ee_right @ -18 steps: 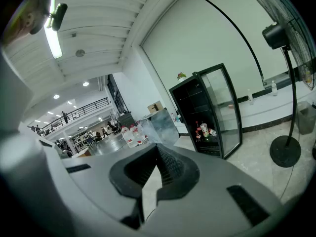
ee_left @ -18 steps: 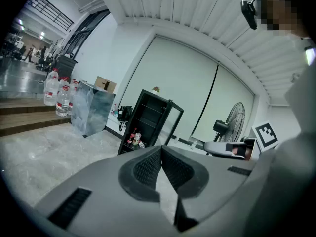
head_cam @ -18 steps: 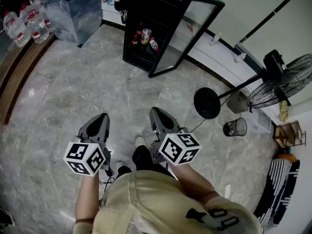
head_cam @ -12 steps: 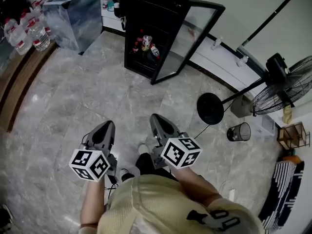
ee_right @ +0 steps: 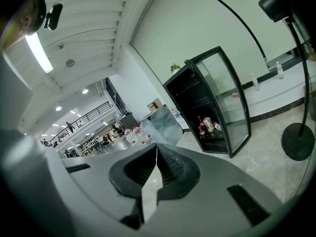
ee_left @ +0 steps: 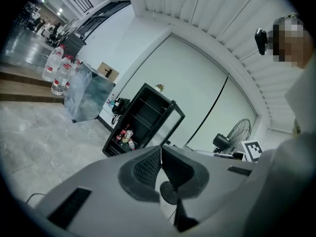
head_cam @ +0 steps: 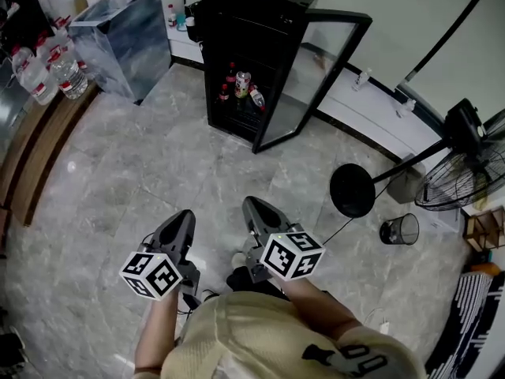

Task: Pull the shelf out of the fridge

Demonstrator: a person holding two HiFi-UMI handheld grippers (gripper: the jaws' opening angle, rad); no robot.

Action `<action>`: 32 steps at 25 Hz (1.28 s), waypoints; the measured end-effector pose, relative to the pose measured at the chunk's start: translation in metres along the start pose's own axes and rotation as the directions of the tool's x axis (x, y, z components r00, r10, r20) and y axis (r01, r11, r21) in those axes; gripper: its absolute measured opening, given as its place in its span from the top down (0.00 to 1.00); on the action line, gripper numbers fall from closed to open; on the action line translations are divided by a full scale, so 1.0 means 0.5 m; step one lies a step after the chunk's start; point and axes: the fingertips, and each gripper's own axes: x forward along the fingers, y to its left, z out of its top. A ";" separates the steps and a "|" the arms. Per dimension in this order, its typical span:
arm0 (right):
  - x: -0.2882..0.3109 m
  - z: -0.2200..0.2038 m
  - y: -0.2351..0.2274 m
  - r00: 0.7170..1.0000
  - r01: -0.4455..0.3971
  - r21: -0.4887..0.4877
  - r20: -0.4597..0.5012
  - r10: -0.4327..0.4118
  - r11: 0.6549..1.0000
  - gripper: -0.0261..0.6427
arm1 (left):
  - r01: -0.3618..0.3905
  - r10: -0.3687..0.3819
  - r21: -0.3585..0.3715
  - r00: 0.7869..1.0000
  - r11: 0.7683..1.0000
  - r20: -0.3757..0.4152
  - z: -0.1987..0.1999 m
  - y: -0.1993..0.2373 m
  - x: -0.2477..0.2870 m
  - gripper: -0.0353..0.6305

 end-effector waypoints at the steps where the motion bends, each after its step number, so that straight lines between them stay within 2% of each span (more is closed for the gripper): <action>1: 0.009 0.005 -0.010 1.000 -0.002 0.008 -0.007 0.002 1.000 0.94 | -0.008 0.008 -0.003 1.000 1.000 -0.003 0.001 0.000 0.014 0.92; 10: 0.078 0.058 -0.070 0.998 -0.053 0.040 -0.039 0.055 0.998 0.94 | -0.056 0.056 0.040 0.998 0.998 -0.001 0.030 -0.006 0.126 0.92; 16: 0.119 0.089 -0.083 0.997 -0.076 0.059 -0.005 0.077 0.995 0.94 | -0.070 0.070 0.011 0.997 0.997 0.012 0.060 0.012 0.163 0.92; 22: 0.191 0.102 -0.081 0.996 -0.091 0.112 -0.016 0.093 0.990 0.94 | -0.024 0.023 0.014 1.000 1.000 0.002 0.091 0.073 0.217 0.92; 25: 0.236 0.110 -0.092 0.998 -0.060 0.094 -0.015 0.062 0.994 0.94 | 0.006 -0.006 -0.002 0.999 1.000 -0.034 0.104 0.119 0.263 0.92; 29: 0.314 0.130 -0.096 1.000 -0.020 0.091 0.009 0.019 0.996 0.94 | 0.057 -0.054 0.026 0.995 0.998 -0.086 0.160 0.171 0.323 0.92; 32: 0.386 0.145 -0.101 1.000 -0.005 0.095 0.016 0.003 0.995 0.93 | 0.094 -0.090 0.022 0.989 0.995 -0.115 0.198 0.212 0.373 0.92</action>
